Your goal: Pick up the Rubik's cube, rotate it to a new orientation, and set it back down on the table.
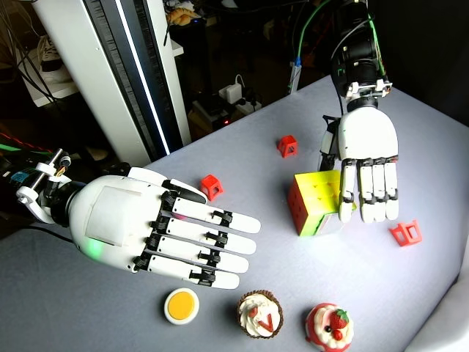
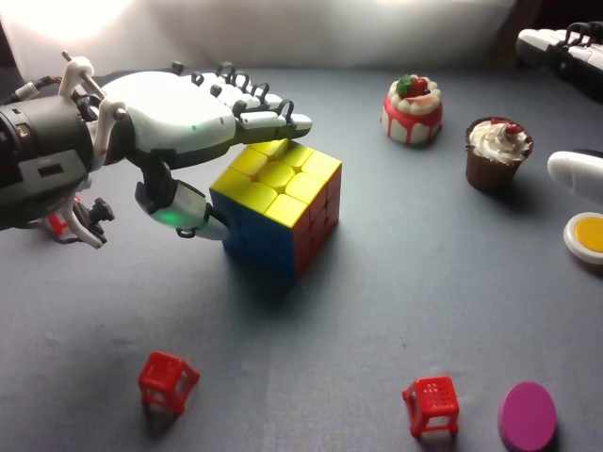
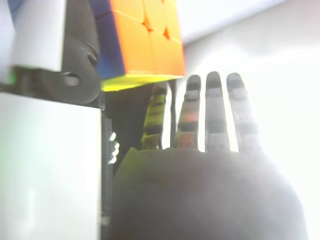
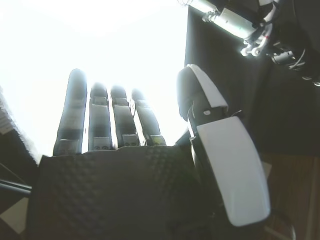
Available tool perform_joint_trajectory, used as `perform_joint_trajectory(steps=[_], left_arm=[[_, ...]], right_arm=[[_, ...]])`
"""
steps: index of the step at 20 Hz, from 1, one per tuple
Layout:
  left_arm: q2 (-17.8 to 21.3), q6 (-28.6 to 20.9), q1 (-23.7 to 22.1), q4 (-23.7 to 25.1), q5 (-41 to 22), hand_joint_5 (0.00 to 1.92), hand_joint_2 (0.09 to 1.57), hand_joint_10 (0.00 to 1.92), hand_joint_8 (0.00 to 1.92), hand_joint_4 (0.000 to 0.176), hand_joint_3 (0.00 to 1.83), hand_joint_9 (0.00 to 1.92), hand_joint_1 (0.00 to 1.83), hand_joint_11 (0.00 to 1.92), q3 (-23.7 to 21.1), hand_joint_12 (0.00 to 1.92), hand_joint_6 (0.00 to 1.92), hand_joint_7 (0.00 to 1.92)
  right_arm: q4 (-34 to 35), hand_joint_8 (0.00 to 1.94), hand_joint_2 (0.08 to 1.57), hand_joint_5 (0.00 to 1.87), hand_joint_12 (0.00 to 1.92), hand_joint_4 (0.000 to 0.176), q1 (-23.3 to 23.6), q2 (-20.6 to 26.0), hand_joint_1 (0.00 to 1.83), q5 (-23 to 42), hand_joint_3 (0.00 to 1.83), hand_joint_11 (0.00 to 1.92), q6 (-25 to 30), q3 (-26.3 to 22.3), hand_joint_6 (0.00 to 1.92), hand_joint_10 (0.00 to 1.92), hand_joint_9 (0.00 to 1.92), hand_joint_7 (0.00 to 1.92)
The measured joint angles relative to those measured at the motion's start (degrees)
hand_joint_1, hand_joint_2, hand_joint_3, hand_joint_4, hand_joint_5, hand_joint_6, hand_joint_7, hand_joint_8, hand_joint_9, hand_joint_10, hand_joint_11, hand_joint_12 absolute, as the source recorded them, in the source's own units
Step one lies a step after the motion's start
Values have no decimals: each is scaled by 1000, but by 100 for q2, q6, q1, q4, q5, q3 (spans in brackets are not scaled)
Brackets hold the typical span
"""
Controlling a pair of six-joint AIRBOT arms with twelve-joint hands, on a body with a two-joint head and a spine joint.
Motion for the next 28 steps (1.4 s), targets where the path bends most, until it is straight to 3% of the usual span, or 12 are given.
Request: perform_joint_trajectory(steps=[3,5,6,7,9,11,12,13,16,19,22,28], left_arm=[[-7,-160,-199,345,109,0,982,0,0,90,0,0,813,0,4,0,0,0],[-31,-933,-387,1322,205,0,961,0,0,62,0,0,813,0,24,0,0,0],[-37,-1335,-439,1770,236,0,931,0,0,19,0,0,822,0,42,0,0,0],[-35,-1692,-466,2092,234,0,918,0,0,0,0,0,834,0,70,0,0,0],[-35,-2446,-483,2734,229,0,895,0,0,58,0,0,819,19,151,9,0,0],[-55,-2953,-483,3226,223,0,878,0,0,110,23,0,785,0,203,391,0,0],[-103,-3126,-483,3401,238,0,881,0,0,109,6,0,786,0,232,512,0,0],[-144,-3309,-483,3539,210,0,874,0,0,102,1,0,780,0,256,441,0,0],[-234,-3381,-483,3654,140,0,875,0,0,123,2,0,762,0,278,351,0,0],[-234,-3390,-507,3744,144,0,846,0,0,111,0,0,748,0,286,702,0,0],[-245,-3495,-551,3923,181,0,820,0,0,108,0,0,762,0,317,575,0,0],[-446,-3956,-597,4411,271,0,831,0,0,113,1,0,733,0,498,758,0,0]], right_arm=[[11,0,1389,0,184,0,-42,0,488,-7,0,0,-2,0,0,0,0,0],[17,0,1401,0,231,0,-39,0,516,2,3,0,0,0,0,0,0,0],[13,0,1403,0,181,0,-39,0,532,-2,2,0,0,0,0,0,0,0],[0,0,1403,0,165,0,-42,0,521,-2,1,0,0,0,0,0,0,0],[17,0,1400,0,205,0,-42,0,518,-7,0,0,0,0,0,0,0,0],[31,0,1397,0,180,0,-61,0,508,-13,0,0,0,0,0,0,0,0],[46,0,1398,0,180,0,-92,0,509,-9,0,0,0,0,0,0,0,0],[42,0,1395,0,76,0,-101,-4,504,-11,0,0,0,0,0,0,0,0],[61,0,1389,0,5,0,-101,-11,478,-15,0,8,0,0,0,0,0,0],[94,0,1386,0,11,0,-125,-13,441,-44,0,16,0,0,0,0,0,0],[83,0,1388,0,25,0,-125,-31,449,-24,0,18,0,0,0,0,0,0],[118,0,1396,0,3,0,-166,-31,504,-13,2,0,-2,0,0,0,0,0]])
